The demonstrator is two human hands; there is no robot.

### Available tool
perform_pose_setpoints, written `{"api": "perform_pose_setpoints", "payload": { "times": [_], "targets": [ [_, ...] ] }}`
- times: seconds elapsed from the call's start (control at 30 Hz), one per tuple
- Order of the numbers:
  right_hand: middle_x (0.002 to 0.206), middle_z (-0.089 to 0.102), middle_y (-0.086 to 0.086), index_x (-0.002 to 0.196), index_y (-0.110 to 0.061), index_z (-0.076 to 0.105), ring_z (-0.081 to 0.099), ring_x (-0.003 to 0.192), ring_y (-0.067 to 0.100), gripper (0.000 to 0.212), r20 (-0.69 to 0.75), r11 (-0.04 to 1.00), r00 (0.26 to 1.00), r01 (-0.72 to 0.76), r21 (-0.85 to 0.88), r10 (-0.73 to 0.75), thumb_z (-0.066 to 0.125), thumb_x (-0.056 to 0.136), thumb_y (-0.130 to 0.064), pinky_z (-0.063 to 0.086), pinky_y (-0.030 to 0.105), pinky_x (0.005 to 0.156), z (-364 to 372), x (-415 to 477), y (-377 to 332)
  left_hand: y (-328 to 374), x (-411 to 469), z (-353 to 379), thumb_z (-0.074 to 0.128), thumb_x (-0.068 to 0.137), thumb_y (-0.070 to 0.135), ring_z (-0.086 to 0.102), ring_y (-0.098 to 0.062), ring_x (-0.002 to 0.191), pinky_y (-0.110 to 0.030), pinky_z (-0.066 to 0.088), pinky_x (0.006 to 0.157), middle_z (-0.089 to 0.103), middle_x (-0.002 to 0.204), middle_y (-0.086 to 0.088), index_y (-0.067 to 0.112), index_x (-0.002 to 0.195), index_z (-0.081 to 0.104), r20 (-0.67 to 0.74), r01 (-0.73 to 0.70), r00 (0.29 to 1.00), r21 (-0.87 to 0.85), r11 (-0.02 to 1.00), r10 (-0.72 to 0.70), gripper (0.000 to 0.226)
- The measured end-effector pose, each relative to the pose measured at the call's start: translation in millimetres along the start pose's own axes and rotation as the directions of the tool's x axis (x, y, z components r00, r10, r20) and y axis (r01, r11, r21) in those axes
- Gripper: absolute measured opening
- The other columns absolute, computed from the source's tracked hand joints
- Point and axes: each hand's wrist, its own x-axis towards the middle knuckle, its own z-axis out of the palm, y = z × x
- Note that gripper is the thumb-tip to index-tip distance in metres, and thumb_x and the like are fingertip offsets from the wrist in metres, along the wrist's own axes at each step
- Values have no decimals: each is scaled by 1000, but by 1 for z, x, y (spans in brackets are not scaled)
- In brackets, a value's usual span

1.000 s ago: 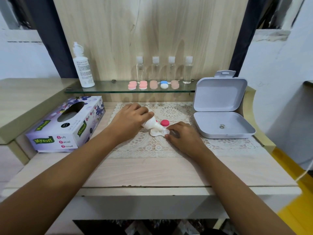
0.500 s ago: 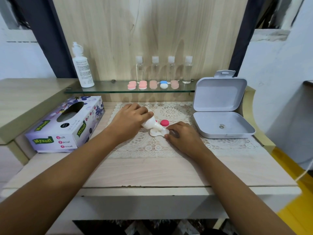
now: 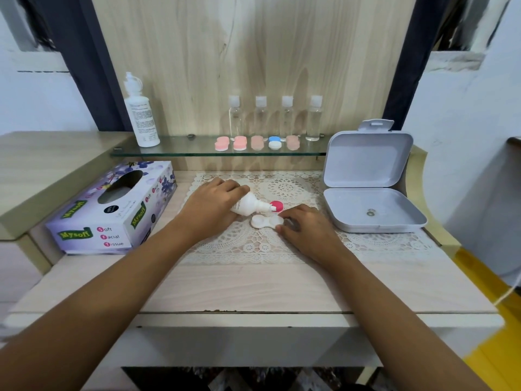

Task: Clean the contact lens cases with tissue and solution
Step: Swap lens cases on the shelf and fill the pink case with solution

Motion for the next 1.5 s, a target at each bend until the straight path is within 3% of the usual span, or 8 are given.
{"api": "perform_pose_setpoints", "payload": {
  "times": [0.17, 0.4, 0.67, 1.0, 1.1, 1.27, 1.4, 1.5],
  "targets": [
    [114, 60, 4, 115, -19, 62, 51, 108, 24, 31, 7, 1000, 1000, -3, -8, 3, 58, 87, -34, 40, 36, 92, 0, 0, 0, 0, -6, 0, 74, 76, 30, 58, -29, 100, -39, 50, 77, 62, 115, -6, 12, 125, 55, 29, 249, 968, -253, 935, -250, 55],
    [112, 61, 4, 111, -19, 64, 51, 106, 24, 28, -3, 1000, 1000, 2, -13, -2, 58, 87, -33, 41, 37, 91, 0, 0, 0, 0, -3, -6, 73, 79, 26, 49, -12, 91, -17, 36, 65, 53, 105, 4, 12, 124, 49, 135, 601, 747, -556, 574, -651, 53],
    [111, 61, 3, 111, -20, 64, 52, 105, 24, 28, -5, 1000, 1000, 0, -8, 0, 59, 86, -33, 41, 38, 91, 1, 0, 0, -10, -5, 1, 73, 80, 26, 51, -16, 96, -29, 38, 77, 51, 108, 2, 9, 122, 44, 237, 652, 567, -715, 254, -789, 54],
    [109, 62, 4, 111, -20, 64, 52, 104, 24, 29, -11, 1000, 1000, 4, -8, -4, 59, 86, -32, 42, 37, 89, 1, 0, 0, -11, -6, 4, 74, 76, 33, 50, -20, 111, -33, 43, 91, 50, 124, -3, 14, 132, 40, 181, 646, 593, -688, 330, -785, 68],
    [108, 61, 3, 112, -19, 64, 53, 103, 24, 29, -11, 1000, 1000, 5, -10, -5, 59, 86, -33, 42, 36, 88, 1, 0, 0, -2, -4, -4, 72, 78, 34, 35, -24, 127, -36, 31, 103, 36, 137, -11, 13, 140, 32, 11, 640, 607, -599, 481, -795, 77],
    [110, 61, 3, 114, -19, 63, 52, 104, 23, 31, -10, 1000, 1000, 4, -10, -4, 59, 87, -32, 42, 34, 88, 0, -1, -1, 27, 3, -14, 66, 82, 20, 46, -27, 101, -33, 36, 88, 49, 109, -16, 4, 117, 55, -346, 425, 744, -414, 805, -572, 41],
    [111, 61, 3, 114, -20, 63, 51, 105, 24, 31, 3, 1000, 1000, -6, -5, 6, 59, 86, -34, 42, 36, 90, 1, 0, 0, 30, 15, -3, 58, 90, 12, 54, -18, 92, -25, 41, 83, 55, 100, -2, 7, 109, 67, -33, 360, 897, -521, 774, -440, 21],
    [112, 60, 5, 113, -19, 63, 51, 106, 25, 32, 14, 1000, 1000, -9, -10, 9, 60, 86, -35, 41, 39, 93, 1, 1, 1, 27, 26, 6, 56, 92, 23, 53, -14, 96, -22, 36, 83, 55, 117, -3, 15, 121, 62, 296, 508, 862, -482, 714, -412, 30]
  ]
}}
